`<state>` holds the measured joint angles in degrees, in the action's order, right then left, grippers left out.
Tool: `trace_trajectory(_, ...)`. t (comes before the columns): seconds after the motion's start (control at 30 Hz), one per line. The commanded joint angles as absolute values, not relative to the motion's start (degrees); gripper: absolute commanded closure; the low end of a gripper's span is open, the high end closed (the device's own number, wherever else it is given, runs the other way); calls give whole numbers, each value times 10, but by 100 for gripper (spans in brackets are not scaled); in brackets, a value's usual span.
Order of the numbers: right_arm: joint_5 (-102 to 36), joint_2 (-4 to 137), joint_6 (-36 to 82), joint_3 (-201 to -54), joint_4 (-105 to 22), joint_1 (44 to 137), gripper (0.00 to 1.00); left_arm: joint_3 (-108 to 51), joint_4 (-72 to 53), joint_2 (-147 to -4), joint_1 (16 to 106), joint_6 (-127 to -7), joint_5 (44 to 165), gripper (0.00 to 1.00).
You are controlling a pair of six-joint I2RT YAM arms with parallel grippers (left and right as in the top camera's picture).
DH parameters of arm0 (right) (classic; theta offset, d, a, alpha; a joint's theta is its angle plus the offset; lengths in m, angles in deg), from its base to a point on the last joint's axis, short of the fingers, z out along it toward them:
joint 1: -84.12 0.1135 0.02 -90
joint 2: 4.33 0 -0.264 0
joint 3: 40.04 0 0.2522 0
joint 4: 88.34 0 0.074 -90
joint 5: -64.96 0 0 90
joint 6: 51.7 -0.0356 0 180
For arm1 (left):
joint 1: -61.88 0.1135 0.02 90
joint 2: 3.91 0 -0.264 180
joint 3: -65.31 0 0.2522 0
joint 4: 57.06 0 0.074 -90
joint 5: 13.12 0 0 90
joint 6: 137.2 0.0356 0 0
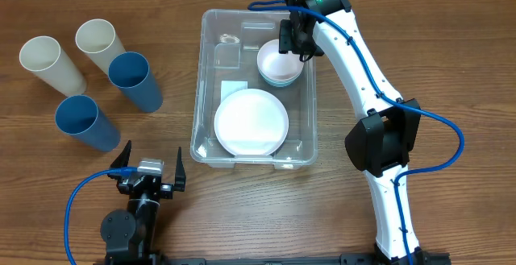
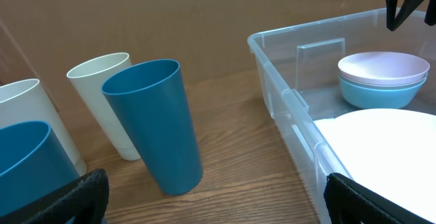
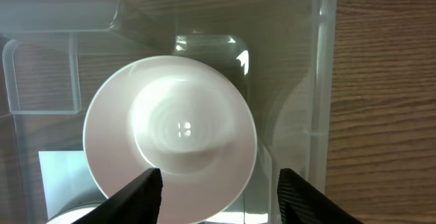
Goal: Pack container
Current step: 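Carry the pink bowl left and lower it onto the nested bowls, then release the pink bowl and withdraw the right gripper to the right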
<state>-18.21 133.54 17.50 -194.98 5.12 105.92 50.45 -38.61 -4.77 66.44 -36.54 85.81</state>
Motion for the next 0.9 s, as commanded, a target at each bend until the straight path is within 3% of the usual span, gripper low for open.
trace_trajectory(0.0, -171, 1323, 178, -1949, 52, 1057, 43, 508, -387, -43, 668, -371, 857, 0)
trace_trajectory(0.17, -234, 1323, 209, -1993, 80, 1067, 44, 508, -387, -43, 668, -371, 857, 0)
trace_trajectory(0.27, -339, 1315, 201, -2097, 118, 1061, 43, 508, -387, -43, 668, -371, 857, 0)
trace_trajectory(0.37, -355, 1299, 163, -2227, 173, 1020, 38, 508, -387, -43, 668, -371, 857, 0)
trace_trajectory(0.47, -352, 1294, 138, -2307, 216, 946, 24, 508, -387, -43, 668, -371, 857, 0)
trace_trajectory(0.57, -353, 1294, 127, -2316, 225, 851, 0, 508, -387, -43, 668, -371, 857, 0)
trace_trajectory(0.87, -339, 1294, 108, -2304, 225, 637, 0, 508, -387, -43, 668, -371, 857, 0)
